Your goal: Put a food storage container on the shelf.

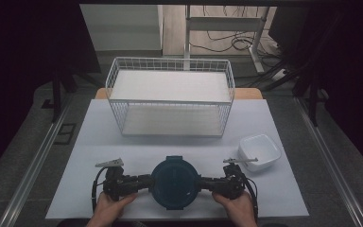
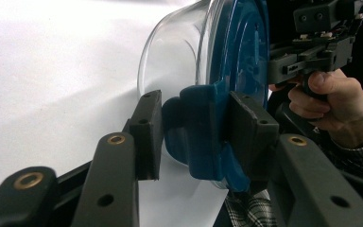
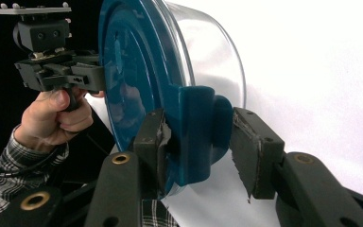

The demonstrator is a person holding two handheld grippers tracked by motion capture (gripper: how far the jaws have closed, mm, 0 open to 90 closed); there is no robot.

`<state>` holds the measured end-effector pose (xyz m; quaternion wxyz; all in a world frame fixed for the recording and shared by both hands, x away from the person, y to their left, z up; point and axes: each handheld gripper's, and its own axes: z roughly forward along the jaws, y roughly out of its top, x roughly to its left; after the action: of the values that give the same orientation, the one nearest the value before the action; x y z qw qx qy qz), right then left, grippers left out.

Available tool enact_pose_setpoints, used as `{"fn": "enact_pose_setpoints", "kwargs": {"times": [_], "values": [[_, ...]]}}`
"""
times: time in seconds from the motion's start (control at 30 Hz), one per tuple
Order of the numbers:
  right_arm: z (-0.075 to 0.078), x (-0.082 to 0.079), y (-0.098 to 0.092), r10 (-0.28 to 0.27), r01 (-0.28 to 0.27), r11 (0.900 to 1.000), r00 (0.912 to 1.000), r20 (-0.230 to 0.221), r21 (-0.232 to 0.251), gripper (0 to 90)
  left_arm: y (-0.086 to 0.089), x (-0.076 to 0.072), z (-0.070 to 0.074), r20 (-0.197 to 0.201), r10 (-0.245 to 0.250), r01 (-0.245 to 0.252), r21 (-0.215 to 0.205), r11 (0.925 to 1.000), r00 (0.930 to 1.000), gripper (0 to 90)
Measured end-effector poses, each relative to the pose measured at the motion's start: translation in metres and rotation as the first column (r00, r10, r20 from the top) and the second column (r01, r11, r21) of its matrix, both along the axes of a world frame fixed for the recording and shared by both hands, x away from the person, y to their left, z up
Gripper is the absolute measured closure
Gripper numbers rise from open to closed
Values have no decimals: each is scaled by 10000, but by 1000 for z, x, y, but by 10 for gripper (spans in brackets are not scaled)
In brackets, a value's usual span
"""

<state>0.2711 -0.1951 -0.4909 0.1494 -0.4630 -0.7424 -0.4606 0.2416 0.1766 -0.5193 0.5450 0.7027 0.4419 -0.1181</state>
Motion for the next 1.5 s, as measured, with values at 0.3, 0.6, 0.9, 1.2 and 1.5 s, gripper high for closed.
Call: {"fn": "enact_pose_setpoints", "kwargs": {"times": [0.3,0.6,0.9,1.2,1.5], "values": [[-1,5,2,7,-7,10000,10000,44,-15,570,-2,3,3,-234,294,-297,-99,9995,9993,579],[28,14,1,-121,140,9998,9894,1450,-124,572,-4,17,26,329,425,-419,-206,9989,9986,582],[59,37,14,-4,26,9999,9768,2141,-99,570,5,36,59,864,764,-761,-67,9971,9933,576],[88,62,20,45,-62,10000,9686,2486,62,571,10,55,90,1264,990,-1004,45,9949,9870,573],[114,84,27,47,-97,9998,9642,2652,176,570,16,74,121,1516,1242,-1255,-6,9921,9806,572]]}}
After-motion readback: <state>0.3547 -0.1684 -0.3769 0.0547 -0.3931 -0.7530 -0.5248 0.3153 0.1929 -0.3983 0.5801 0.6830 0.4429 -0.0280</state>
